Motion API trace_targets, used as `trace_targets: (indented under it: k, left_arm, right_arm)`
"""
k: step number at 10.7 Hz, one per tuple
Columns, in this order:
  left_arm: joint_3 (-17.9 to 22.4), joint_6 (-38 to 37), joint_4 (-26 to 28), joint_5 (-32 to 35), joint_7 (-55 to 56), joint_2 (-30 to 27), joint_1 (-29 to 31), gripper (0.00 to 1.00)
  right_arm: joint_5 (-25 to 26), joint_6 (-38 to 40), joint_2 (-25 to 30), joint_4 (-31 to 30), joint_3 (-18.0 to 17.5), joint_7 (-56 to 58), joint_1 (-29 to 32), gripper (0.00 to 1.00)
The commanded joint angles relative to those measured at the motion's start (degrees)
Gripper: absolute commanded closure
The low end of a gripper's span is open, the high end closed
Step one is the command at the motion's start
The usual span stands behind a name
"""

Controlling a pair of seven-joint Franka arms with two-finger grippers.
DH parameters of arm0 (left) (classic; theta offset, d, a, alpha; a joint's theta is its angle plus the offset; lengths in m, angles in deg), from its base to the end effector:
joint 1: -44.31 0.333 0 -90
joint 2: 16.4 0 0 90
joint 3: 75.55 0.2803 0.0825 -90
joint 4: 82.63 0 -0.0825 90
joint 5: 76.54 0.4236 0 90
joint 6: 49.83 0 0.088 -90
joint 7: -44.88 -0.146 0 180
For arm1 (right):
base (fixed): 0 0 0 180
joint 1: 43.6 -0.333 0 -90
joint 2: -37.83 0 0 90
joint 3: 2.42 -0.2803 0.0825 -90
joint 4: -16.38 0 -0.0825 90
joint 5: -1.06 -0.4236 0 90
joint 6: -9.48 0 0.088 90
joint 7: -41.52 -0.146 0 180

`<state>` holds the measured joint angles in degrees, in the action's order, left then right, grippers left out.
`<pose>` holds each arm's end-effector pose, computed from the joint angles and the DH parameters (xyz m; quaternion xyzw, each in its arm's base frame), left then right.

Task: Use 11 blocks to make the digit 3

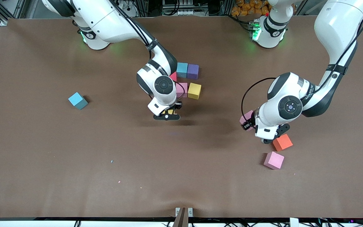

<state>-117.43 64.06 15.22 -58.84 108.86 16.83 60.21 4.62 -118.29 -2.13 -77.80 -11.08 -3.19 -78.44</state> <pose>0.6111 -0.2464 0.2227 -0.9558 -0.2810 0.0863 0.0100 0.4954 0.4622 0.1088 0.9983 -0.0052 -0.0547 0.0172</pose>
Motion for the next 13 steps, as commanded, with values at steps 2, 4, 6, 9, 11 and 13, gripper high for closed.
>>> trace_targets:
  k: [2,4,6,9,11,13]
  left_arm:
    - [0.14,-1.22,-1.26,-1.09,0.61,0.7,-0.34,0.97]
    - [0.14,-1.22,-1.26,-1.09,0.7,0.78,-0.51,0.97]
    - [0.14,-1.22,-1.34,-1.0,0.79,0.78,-0.69,0.97]
    - [0.14,-1.22,-1.7,-1.0,0.79,0.96,-0.78,0.97]
    - [0.14,-1.22,-1.7,-1.08,0.87,1.05,-0.86,0.97]
    - [0.14,-1.22,-1.7,-1.09,1.83,1.49,-2.61,0.97]
  right_arm:
    - [1.18,-0.55,0.5,-2.24,0.05,-1.43,-0.49,0.85]
    - [1.1,-1.78,0.24,-1.28,0.05,-1.34,-0.58,0.86]
    - [0.83,-2.31,-0.03,-1.54,0.05,-1.43,-1.02,0.86]
    - [0.66,-2.4,-0.03,-1.8,0.05,-1.43,-1.37,0.86]
    - [0.74,-2.31,0.23,-2.76,0.05,-1.43,-1.37,0.85]
    - [0.92,-2.31,0.41,-3.29,0.05,-1.34,-1.28,0.84]
